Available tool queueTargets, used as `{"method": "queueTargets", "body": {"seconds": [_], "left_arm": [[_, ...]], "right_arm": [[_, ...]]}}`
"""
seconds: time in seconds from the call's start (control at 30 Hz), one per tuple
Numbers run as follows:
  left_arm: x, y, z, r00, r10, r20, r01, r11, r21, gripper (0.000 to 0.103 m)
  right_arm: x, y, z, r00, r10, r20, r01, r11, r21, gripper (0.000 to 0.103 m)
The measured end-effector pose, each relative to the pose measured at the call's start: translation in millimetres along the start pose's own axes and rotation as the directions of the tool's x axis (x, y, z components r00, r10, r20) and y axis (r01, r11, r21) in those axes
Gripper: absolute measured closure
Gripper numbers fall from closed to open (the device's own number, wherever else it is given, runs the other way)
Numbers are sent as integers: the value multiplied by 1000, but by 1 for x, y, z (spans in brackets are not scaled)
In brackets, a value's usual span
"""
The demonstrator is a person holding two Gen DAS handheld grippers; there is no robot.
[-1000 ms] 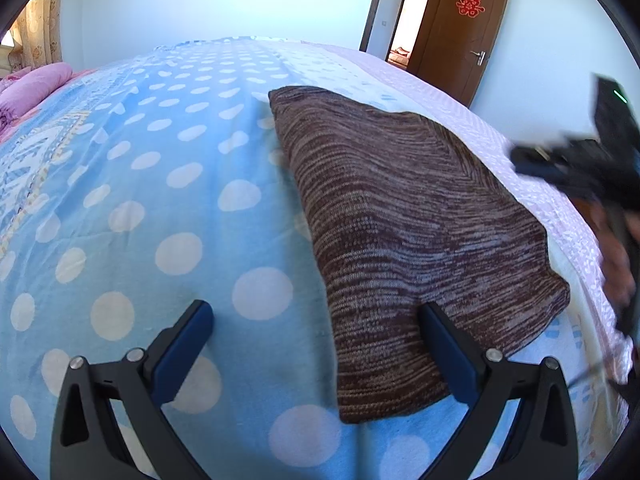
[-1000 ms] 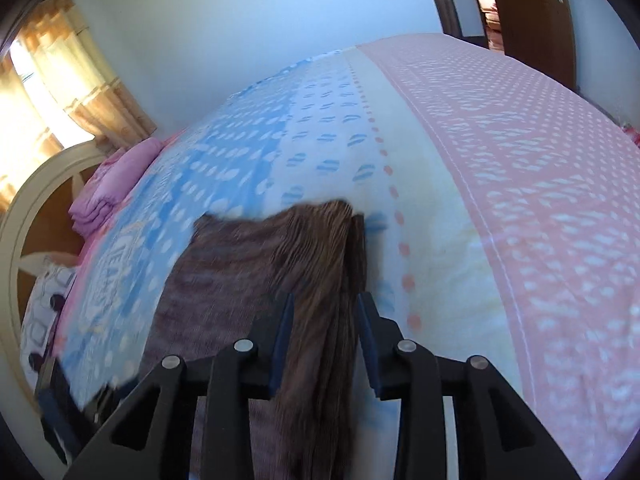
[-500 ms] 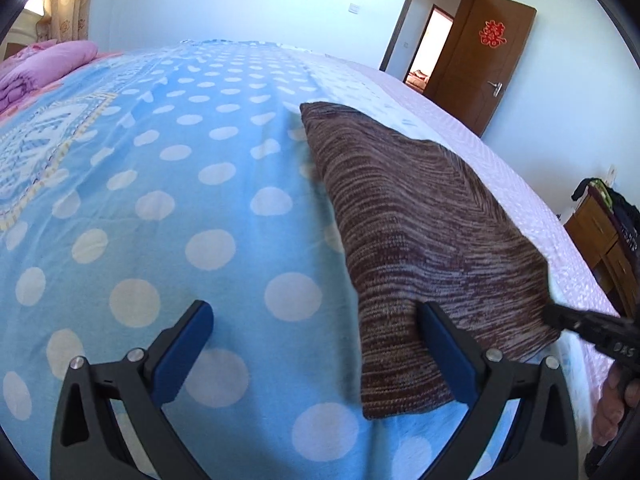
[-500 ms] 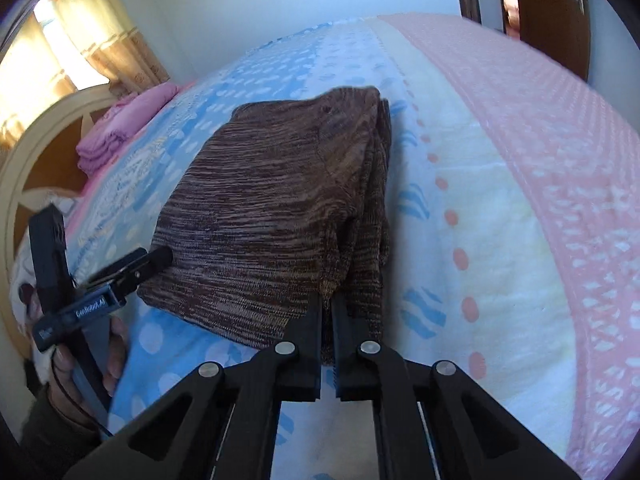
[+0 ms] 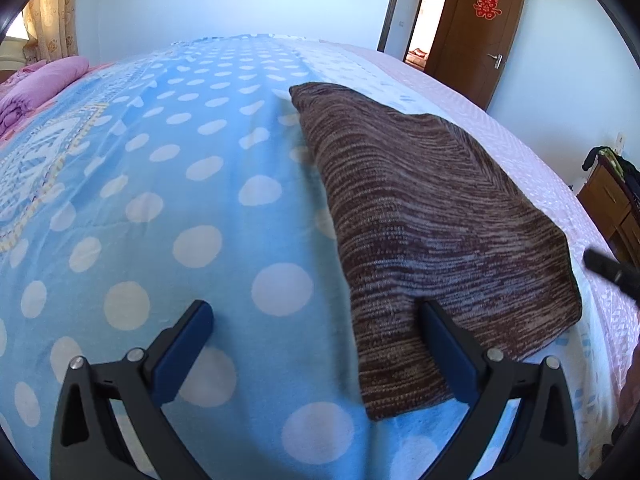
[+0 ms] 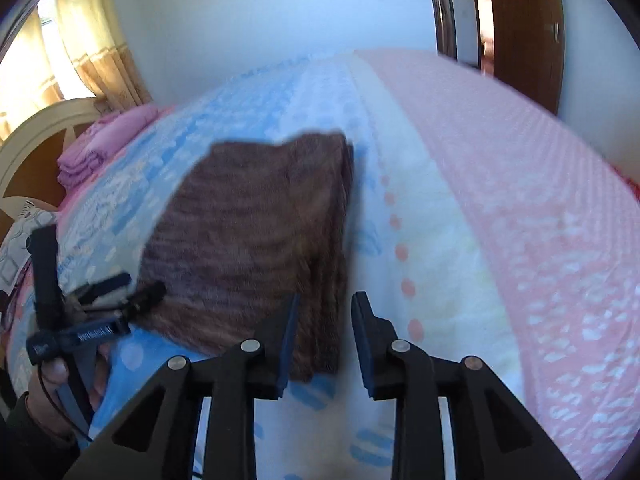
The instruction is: Fold small clothes
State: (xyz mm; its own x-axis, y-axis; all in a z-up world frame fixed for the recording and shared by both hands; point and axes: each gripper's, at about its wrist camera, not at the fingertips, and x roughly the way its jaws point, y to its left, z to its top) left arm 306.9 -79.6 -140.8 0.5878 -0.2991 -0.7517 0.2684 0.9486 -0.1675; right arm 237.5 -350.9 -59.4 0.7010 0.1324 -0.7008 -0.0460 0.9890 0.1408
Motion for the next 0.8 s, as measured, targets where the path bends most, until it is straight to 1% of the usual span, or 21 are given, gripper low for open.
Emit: {"method": "queueTargets", "body": {"seconds": [0.07, 0.17, 0.2, 0.23, 0.27, 0.3, 0.33, 0.37, 0.43, 0.5, 0.53, 0.57, 0.6, 0.67, 0.7, 0.73, 0.8], "left_arm": [[-1, 0, 0, 1000, -7, 4, 7, 1000, -3, 0], [-6, 4, -1, 999, -48, 21, 49, 999, -19, 0], [-7, 5, -1, 998, -58, 26, 59, 998, -26, 0], [-7, 6, -2, 998, -64, 30, 65, 997, -32, 0], [-8, 6, -2, 997, -71, 33, 72, 997, -33, 0], [-8, 6, -2, 997, -72, 35, 73, 997, -31, 0], [-9, 5, -1, 997, -70, 37, 71, 997, -27, 0], [-10, 3, -2, 997, -64, 45, 65, 998, -19, 1], [-14, 0, -2, 996, -57, 68, 57, 998, -4, 6], [-17, -7, -2, 995, -63, 74, 61, 998, 22, 6], [-14, -11, -1, 996, -61, 60, 59, 997, 42, 7], [-10, -16, 0, 998, -53, 37, 50, 997, 64, 10], [-7, -18, 0, 999, -50, 21, 49, 996, 75, 14], [-5, -20, 1, 998, -59, 4, 58, 995, 86, 14], [-4, -20, 1, 998, -63, 1, 62, 994, 85, 14], [-4, -19, 1, 998, -68, -3, 68, 994, 82, 14], [-2, -19, 2, 997, -72, -7, 72, 994, 80, 14]], "right_arm": [[-2, 12, 7, 999, 45, 25, -45, 998, -35, 71], [15, 28, 16, 992, 123, 9, -122, 989, -88, 71], [28, 29, 17, 994, 108, -22, -109, 989, -100, 71], [39, 25, 16, 997, 66, -48, -71, 993, -97, 71], [52, 16, 15, 995, 48, -89, -54, 996, -69, 71], [66, 5, 10, 987, 68, -145, -73, 997, -27, 73], [66, -1, 7, 987, 95, -130, -98, 995, -18, 77], [63, -3, 5, 988, 97, -117, -101, 994, -31, 78], [55, -5, 1, 987, 104, -122, -111, 992, -52, 78], [47, -5, 5, 986, 128, -108, -136, 988, -67, 76], [42, -9, 8, 986, 144, -87, -150, 987, -63, 74], [41, -11, 13, 986, 157, -64, -161, 986, -54, 68], [43, -17, 23, 986, 164, -43, -165, 986, -35, 65], [49, -27, 40, 981, 192, -13, -191, 981, 20, 58], [56, -34, 51, 978, 210, -6, -209, 976, 56, 56], [62, -39, 58, 977, 215, -8, -214, 973, 81, 54], [83, -52, 75, 973, 228, -17, -223, 963, 154, 54]]}}
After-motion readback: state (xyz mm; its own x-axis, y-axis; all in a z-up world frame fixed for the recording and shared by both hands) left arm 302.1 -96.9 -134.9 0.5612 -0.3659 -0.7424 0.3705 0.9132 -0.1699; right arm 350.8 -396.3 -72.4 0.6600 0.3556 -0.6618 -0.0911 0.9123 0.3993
